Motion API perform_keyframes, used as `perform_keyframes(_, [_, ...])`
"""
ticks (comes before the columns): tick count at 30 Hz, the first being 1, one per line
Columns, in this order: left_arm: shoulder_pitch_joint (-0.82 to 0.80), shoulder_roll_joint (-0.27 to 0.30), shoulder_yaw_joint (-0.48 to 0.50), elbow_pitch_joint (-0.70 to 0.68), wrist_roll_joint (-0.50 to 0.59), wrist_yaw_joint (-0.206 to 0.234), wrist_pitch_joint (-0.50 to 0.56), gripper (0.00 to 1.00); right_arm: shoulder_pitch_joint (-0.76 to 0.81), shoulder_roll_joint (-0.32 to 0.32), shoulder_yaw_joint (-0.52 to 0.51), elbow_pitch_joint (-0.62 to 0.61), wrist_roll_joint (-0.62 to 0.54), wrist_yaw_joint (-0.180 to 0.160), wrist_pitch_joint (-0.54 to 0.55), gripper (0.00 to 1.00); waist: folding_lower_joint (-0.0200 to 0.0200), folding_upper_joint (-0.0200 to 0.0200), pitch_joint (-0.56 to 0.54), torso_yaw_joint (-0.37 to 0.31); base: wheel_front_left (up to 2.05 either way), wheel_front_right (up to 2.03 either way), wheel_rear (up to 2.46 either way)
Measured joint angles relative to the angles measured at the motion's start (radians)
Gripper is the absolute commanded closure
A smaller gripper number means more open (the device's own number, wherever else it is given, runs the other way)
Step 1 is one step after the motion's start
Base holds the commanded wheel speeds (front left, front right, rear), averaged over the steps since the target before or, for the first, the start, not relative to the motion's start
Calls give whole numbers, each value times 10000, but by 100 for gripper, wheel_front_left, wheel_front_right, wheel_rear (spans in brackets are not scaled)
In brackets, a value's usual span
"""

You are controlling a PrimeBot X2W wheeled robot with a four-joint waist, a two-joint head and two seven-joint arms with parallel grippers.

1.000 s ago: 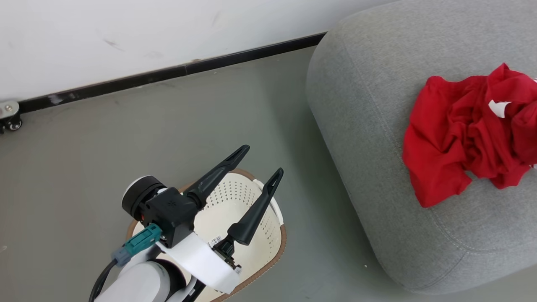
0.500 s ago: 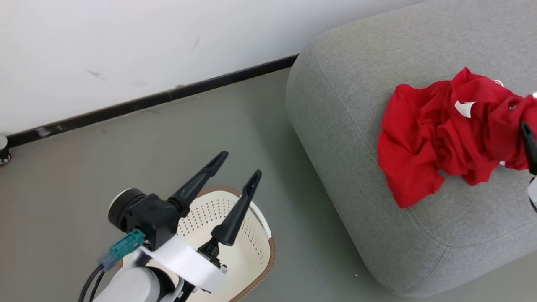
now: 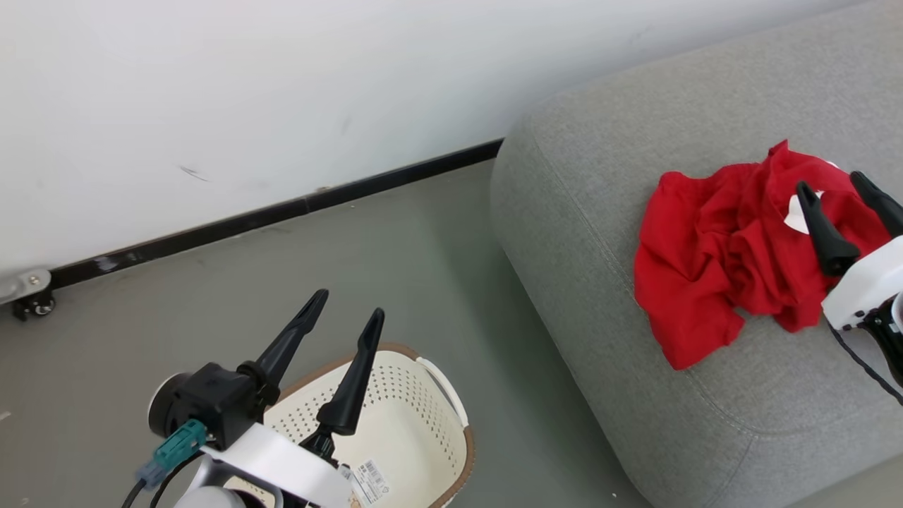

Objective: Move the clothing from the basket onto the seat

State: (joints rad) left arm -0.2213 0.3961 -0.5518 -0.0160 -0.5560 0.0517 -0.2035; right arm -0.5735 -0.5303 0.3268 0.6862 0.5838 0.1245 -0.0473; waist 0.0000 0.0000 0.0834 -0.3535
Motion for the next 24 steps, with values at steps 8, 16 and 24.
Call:
perform_keyframes(8, [558, -4, 441, 63, -67, 472, -153, 0, -2, 372, 36, -362, -144, 0, -596, 0, 0, 0, -320, 430, 0, 0, 0])
perform_keyframes(16, [1007, -52, 926, 242, -144, 1057, -230, 0, 3, 934, 130, -694, -445, 0, -1047, 0, 0, 0, -582, 1028, 0, 0, 0])
perform_keyframes(24, [1195, -307, 1440, 374, -324, 1618, -345, 0, 301, 1524, 267, -1043, -955, 0, -1304, 0, 0, 0, -765, 1628, 0, 0, 0])
